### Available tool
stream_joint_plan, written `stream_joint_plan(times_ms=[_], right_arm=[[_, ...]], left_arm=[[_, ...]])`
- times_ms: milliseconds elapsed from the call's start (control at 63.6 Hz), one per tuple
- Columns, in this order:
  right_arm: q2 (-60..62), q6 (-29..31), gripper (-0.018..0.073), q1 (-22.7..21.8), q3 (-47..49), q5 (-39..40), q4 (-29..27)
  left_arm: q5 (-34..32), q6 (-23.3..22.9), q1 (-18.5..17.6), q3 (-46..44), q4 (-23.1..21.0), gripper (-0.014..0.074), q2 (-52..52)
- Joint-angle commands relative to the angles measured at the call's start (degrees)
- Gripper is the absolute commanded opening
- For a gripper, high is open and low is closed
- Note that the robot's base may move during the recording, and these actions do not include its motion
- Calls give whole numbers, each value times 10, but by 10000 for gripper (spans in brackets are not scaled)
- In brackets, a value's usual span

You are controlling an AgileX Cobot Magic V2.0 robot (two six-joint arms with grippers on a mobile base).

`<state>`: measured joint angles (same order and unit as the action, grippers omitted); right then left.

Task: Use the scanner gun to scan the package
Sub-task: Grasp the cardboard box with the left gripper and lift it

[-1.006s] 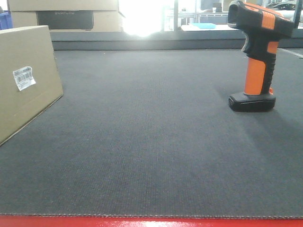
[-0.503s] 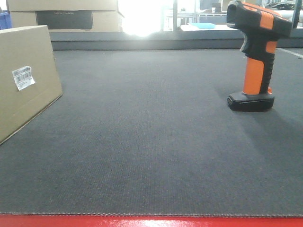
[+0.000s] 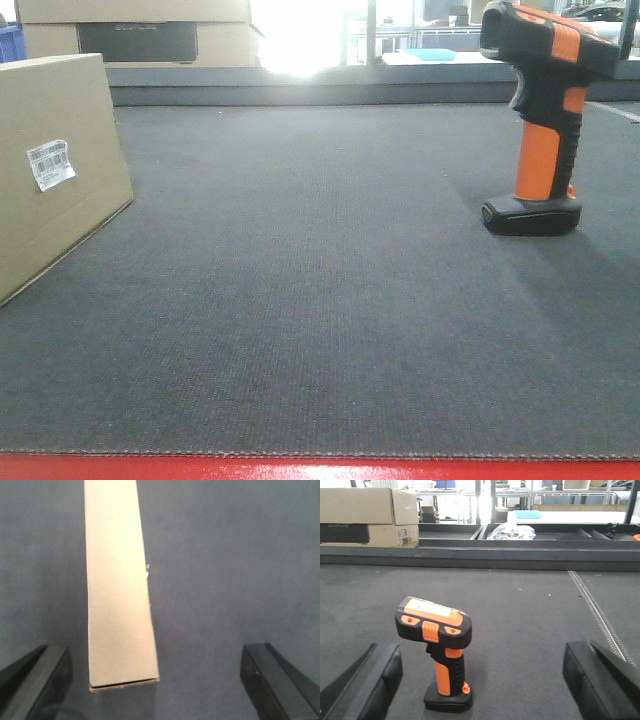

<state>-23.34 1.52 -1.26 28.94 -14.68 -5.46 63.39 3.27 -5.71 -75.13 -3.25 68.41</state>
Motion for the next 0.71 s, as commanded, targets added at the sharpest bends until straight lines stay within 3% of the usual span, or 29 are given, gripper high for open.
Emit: stream_joint_plan(times_ms=[0, 204, 691], right_arm=[[-3, 1, 559, 6, 4, 11, 5], [-3, 1, 559, 13, 4, 10, 5], [-3, 1, 559, 13, 4, -4, 2]], left_arm=[[39, -6, -2, -39, 18, 582, 47], [66, -6, -2, -115, 61, 582, 157], [59, -4, -1, -163, 64, 582, 300]])
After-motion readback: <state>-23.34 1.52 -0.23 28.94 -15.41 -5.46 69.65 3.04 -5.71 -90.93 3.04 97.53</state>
